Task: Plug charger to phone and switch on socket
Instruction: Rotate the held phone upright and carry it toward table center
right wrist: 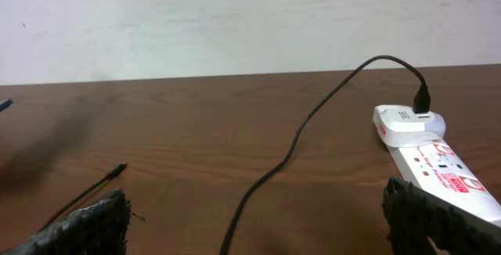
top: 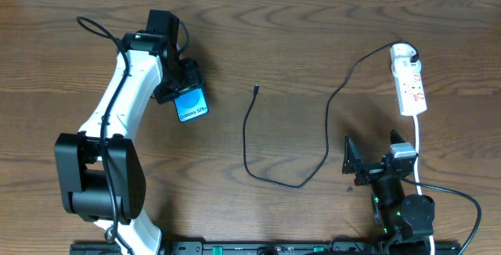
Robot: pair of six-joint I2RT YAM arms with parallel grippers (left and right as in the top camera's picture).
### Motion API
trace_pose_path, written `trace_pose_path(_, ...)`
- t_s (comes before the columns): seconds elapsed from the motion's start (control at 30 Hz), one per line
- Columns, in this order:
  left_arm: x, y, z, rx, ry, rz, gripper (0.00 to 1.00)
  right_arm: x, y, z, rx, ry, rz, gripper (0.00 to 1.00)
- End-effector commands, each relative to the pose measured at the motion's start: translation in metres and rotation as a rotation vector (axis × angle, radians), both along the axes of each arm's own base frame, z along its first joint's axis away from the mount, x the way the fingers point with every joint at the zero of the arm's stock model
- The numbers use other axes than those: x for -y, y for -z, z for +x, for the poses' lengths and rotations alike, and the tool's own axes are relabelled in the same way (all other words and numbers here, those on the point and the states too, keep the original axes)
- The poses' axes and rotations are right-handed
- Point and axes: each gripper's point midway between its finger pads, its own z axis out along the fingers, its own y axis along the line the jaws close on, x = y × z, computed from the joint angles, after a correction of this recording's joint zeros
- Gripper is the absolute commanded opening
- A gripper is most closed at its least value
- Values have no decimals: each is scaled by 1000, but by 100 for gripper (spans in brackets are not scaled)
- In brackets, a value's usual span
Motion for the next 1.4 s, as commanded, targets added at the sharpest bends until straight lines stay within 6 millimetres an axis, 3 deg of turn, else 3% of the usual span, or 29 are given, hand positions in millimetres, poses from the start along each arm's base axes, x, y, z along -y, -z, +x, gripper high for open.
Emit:
trace_pose_path(0.0, 5, -12, 1, 17, -34, -37, 61, 0, 0, 0, 4, -1, -8, 99)
trace_pose_path(0.33, 30, -18, -4, -8, -25, -190, 61, 0, 0, 0, 4, -1, -8, 99)
trace_pose_path(0.8, 45, -24, -6, -92, -241, -320, 61, 0, 0, 0, 4, -1, -8, 99)
trace_pose_path(1.37, 46, -24, -7, -119, -315, -337, 61, 0, 0, 0, 4, -1, -8, 99)
